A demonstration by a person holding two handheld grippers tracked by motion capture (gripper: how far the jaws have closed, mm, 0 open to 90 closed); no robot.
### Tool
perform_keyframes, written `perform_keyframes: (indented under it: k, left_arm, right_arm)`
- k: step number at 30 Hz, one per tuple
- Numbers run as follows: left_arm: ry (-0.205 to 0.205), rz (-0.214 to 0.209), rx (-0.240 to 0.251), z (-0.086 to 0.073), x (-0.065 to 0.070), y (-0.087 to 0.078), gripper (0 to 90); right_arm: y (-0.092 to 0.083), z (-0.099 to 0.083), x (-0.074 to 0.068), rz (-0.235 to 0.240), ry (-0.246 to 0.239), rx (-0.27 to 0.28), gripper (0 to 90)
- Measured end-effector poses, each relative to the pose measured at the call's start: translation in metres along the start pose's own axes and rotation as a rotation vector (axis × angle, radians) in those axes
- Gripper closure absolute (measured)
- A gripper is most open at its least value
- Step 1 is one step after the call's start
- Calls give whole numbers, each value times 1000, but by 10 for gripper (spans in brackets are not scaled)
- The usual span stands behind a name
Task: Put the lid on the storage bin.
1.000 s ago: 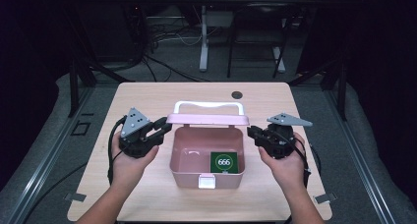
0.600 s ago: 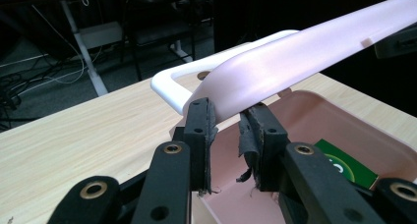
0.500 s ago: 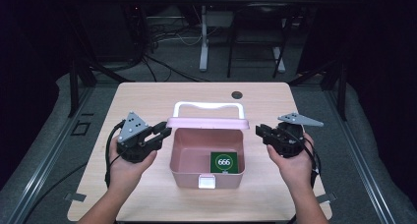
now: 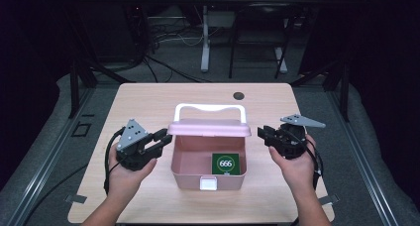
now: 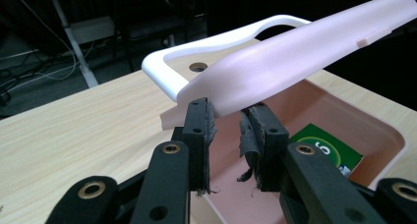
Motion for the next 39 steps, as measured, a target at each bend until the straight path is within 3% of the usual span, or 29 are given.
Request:
perform_keyframes:
  k: [10, 21, 22, 35, 39]
  left_arm:
    - [-2, -9, -11, -8, 3, -2, 718]
    - [-6, -19, -25, -18, 5, -4, 717]
    - [-7, -24, -27, -20, 6, -4, 718]
    - [-17, -37, -42, -35, 8, -6, 717]
    - [-20, -40, -49, -40, 9, -7, 717]
  right_arm:
    - [4, -4, 4, -4, 1, -29, 647]
    - [8, -5, 8, -9, 10, -17, 504]
    - [10, -5, 9, -16, 10, 6, 491]
    - [10, -8, 14, -30, 2, -25, 451]
    - [12, -8, 15, -31, 4, -8, 444]
Point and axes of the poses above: each handheld gripper's, and its own axes: y roughly forward along the jaws, z roughly out of its top, x roughly to its right, the point moved 4 cm from there along y, roughly forward along the jaws, and after that the axes turned 5 degrees about x, right-handed, at the moved point
